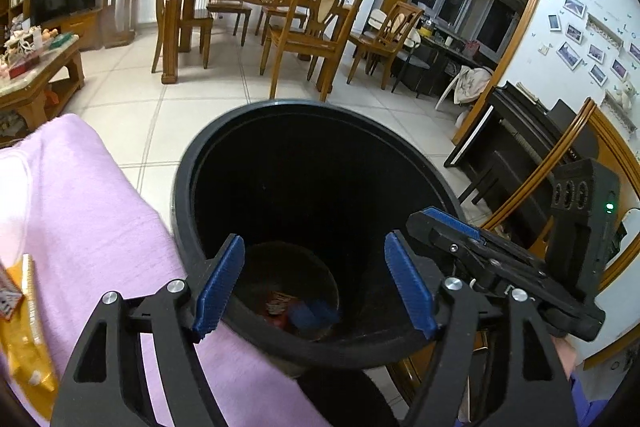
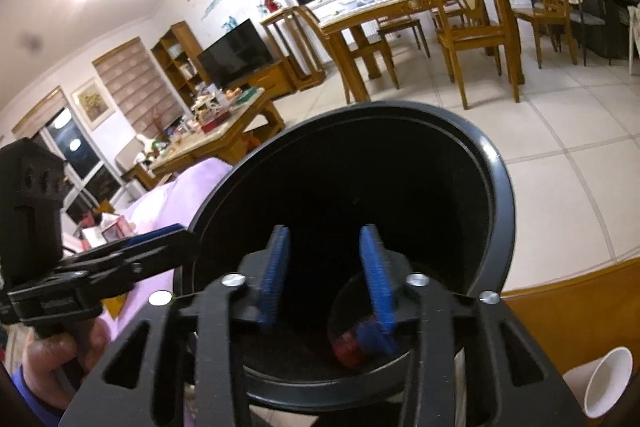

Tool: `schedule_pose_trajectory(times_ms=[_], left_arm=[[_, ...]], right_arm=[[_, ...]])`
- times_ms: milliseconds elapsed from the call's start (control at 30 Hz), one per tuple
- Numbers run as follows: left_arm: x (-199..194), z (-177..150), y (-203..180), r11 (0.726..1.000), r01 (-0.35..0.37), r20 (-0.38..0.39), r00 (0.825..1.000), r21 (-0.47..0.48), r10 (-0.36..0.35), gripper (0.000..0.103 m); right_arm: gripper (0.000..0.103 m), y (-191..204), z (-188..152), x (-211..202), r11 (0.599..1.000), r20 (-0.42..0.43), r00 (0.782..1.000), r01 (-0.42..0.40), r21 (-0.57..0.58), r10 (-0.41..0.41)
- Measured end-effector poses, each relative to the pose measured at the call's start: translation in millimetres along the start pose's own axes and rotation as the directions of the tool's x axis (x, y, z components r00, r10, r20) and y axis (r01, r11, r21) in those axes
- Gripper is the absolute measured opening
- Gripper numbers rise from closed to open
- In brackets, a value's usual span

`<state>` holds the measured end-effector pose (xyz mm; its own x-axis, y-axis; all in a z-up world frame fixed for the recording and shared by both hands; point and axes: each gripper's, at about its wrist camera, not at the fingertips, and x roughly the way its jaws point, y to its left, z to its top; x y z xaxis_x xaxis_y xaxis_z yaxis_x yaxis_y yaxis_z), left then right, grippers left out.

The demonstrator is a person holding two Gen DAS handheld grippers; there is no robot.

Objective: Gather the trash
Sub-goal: 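Grasp the blue-green milk carton with left tool while right tool grasps small red carton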

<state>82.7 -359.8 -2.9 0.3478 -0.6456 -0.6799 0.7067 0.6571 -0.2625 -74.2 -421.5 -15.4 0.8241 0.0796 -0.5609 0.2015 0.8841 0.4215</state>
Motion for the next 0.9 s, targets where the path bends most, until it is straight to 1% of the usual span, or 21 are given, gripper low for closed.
schedule_pose_trajectory(times_ms=[33,167,300,333,367,400,467,567,633,667,733,767,800,833,867,900], left_arm=[[-7,-3,1,1.000,0.000,0.008,1.000,0.000,0.000,0.073],[-34,-12,12,1.000,-0.008,0.035,0.999,-0.009,0.008,0.073],[-69,-26,32,0.999,-0.033,0.076,0.996,-0.041,0.036,0.073],[-80,-30,40,0.998,-0.044,0.088,0.995,-0.052,0.049,0.073],[-93,-34,50,0.996,-0.058,0.104,0.992,-0.068,0.065,0.073],[-101,-36,56,0.995,-0.065,0.111,0.991,-0.078,0.074,0.073],[-126,-46,75,0.989,-0.097,0.136,0.984,-0.109,0.112,0.073],[-160,-61,105,0.974,-0.157,0.164,0.969,-0.165,0.185,0.073],[-190,-75,133,0.951,-0.209,0.186,0.949,-0.229,0.253,0.073],[-204,-80,145,0.938,-0.232,0.194,0.938,-0.259,0.286,0.073],[-228,-92,168,0.907,-0.292,0.196,0.912,-0.304,0.359,0.073],[-237,-98,179,0.888,-0.326,0.187,0.898,-0.323,0.398,0.073],[-246,-105,193,0.863,-0.367,0.166,0.882,-0.347,0.441,0.073],[-250,-112,205,0.850,-0.384,0.149,0.876,-0.360,0.459,0.073],[-252,-118,217,0.835,-0.400,0.120,0.873,-0.377,0.472,0.073],[-252,-120,224,0.826,-0.409,0.098,0.873,-0.387,0.478,0.073]], right_arm=[[0.047,2,0,-2,1.000,0.002,1.000,-0.001,-0.001,0.001],[0.047,18,1,-3,1.000,0.000,1.000,-0.004,-0.028,0.004],[0.048,50,1,1,0.996,-0.011,1.000,-0.026,-0.086,0.025],[0.053,63,1,3,0.994,-0.015,0.999,-0.038,-0.105,0.036],[0.055,88,-1,7,0.988,-0.021,0.998,-0.066,-0.137,0.063],[0.055,88,-1,7,0.988,-0.021,0.998,-0.066,-0.137,0.063],[0.055,112,-1,13,0.982,-0.034,0.995,-0.094,-0.165,0.089],[0.055,156,-5,27,0.967,-0.071,0.988,-0.147,-0.207,0.135],[0.055,196,-8,43,0.952,-0.101,0.981,-0.184,-0.244,0.164],[0.058,196,-8,43,0.952,-0.101,0.981,-0.184,-0.244,0.164],[0.061,220,-8,56,0.945,-0.119,0.976,-0.206,-0.254,0.181],[0.061,229,-9,63,0.943,-0.127,0.975,-0.211,-0.258,0.183],[0.061,240,-9,70,0.941,-0.137,0.973,-0.214,-0.263,0.183],[0.061,251,-10,79,0.939,-0.150,0.972,-0.216,-0.268,0.181],[0.061,261,-10,89,0.937,-0.165,0.971,-0.216,-0.274,0.176],[0.061,270,-9,98,0.936,-0.180,0.969,-0.214,-0.278,0.169]])
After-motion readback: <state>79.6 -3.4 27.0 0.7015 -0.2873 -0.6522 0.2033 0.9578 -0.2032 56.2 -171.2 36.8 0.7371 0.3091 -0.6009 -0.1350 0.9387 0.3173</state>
